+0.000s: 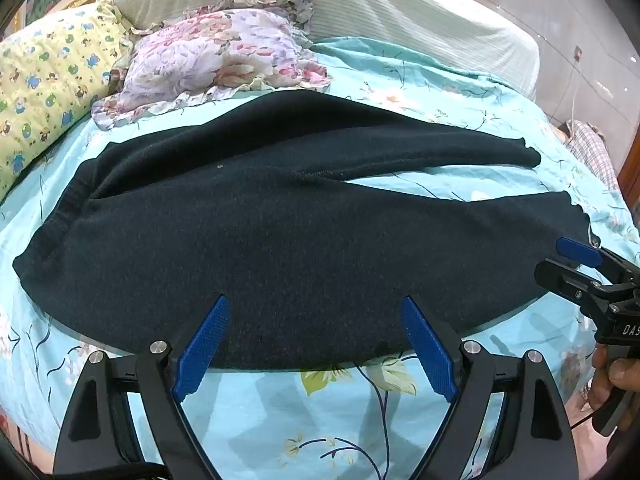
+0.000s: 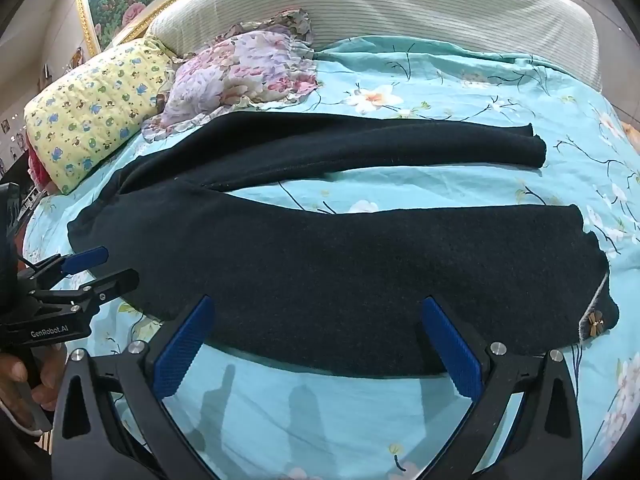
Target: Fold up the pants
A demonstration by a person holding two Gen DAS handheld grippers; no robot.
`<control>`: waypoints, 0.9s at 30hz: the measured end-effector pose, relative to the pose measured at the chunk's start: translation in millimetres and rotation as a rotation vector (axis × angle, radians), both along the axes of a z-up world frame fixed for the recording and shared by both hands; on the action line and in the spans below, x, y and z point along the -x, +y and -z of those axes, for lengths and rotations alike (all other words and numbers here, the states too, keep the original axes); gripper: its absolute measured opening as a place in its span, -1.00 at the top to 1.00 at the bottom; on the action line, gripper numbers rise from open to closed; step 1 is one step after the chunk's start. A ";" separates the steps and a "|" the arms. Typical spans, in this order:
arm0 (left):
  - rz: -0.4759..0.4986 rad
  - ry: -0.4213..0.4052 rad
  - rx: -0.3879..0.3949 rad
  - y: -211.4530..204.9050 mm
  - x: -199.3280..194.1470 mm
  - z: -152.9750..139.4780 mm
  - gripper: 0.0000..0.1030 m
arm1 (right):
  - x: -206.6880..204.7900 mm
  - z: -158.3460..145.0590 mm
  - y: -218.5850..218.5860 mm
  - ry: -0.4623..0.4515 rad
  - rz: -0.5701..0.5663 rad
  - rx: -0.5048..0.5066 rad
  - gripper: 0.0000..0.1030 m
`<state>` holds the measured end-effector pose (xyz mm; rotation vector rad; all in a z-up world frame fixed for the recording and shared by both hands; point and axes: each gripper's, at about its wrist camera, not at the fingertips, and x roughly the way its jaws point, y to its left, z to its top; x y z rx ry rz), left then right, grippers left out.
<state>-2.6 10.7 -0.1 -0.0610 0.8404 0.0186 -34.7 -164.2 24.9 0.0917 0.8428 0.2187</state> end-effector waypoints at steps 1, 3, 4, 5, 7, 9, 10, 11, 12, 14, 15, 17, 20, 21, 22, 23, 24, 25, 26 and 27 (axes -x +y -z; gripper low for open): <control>-0.001 0.001 0.000 0.8 -1.1 -0.2 -0.71 | 0.3 0.5 0.9 -0.001 0.001 0.003 -1.00; 0.000 0.000 0.001 1.0 -1.0 -0.1 -0.71 | -0.4 0.9 1.3 0.000 0.001 0.002 -1.00; 0.001 0.000 0.003 1.7 -1.1 0.1 -0.71 | -0.9 1.0 1.6 0.000 0.001 0.001 -1.00; 0.001 0.001 0.003 1.8 -1.1 0.5 -0.71 | -1.5 1.1 1.8 -0.001 0.001 0.000 -1.00; 0.002 0.002 0.004 1.9 -1.1 0.8 -0.71 | -3.2 1.2 2.2 -0.002 0.001 -0.002 -1.00; 0.003 0.004 0.006 1.9 -0.8 1.6 -0.71 | -5.5 1.6 2.5 -0.001 0.001 -0.005 -1.00; 0.003 0.005 0.007 2.0 -0.8 1.5 -0.71 | -6.7 1.8 2.6 -0.001 0.002 -0.006 -1.00; 0.004 0.005 0.009 2.0 -0.8 1.6 -0.71 | -2.7 1.3 4.3 -0.007 0.000 0.008 -1.00; 0.005 0.005 0.010 2.1 -0.7 1.5 -0.71 | -3.7 1.3 4.5 -0.008 0.000 0.007 -1.00; 0.006 0.005 0.011 1.9 -1.2 1.0 -0.71 | -5.8 1.0 4.8 -0.009 0.000 0.002 -1.00; 0.008 0.005 0.013 1.8 -1.2 0.9 -0.71 | -5.4 0.6 2.5 -0.007 -0.003 0.002 -1.00; 0.011 0.006 0.016 1.8 -1.5 0.4 -0.71 | -5.3 0.4 0.9 0.000 -0.004 -0.002 -1.00; 0.016 0.008 0.019 0.9 -1.1 0.6 -0.71 | -6.0 -1.5 0.6 -0.001 -0.002 -0.010 -1.00; 0.017 0.009 0.021 0.8 -1.0 0.7 -0.71 | -6.9 -2.2 0.7 0.000 0.000 -0.014 -1.00; 0.018 0.011 0.024 0.9 -1.3 0.7 -0.71 | -3.8 -3.4 -4.3 0.004 0.005 -0.029 -1.00; 0.018 0.013 0.026 0.9 -1.4 0.9 -0.71 | -3.0 -4.1 -4.7 0.000 0.006 -0.021 -1.00; 0.018 0.014 0.028 1.1 -1.8 1.1 -0.71 | -3.2 -4.3 -5.0 0.001 0.008 -0.024 -1.00; 0.018 0.016 0.030 1.1 -2.4 1.0 -0.71 | -3.5 -4.3 -5.3 0.002 0.010 -0.025 -1.00; 0.018 0.018 0.032 1.3 -3.4 1.0 -0.71 | -4.1 -3.4 -4.3 -0.008 0.009 0.004 -1.00; 0.018 0.020 0.035 1.7 -3.9 0.9 -0.71 | -4.0 -3.7 -4.5 -0.010 0.009 0.012 -1.00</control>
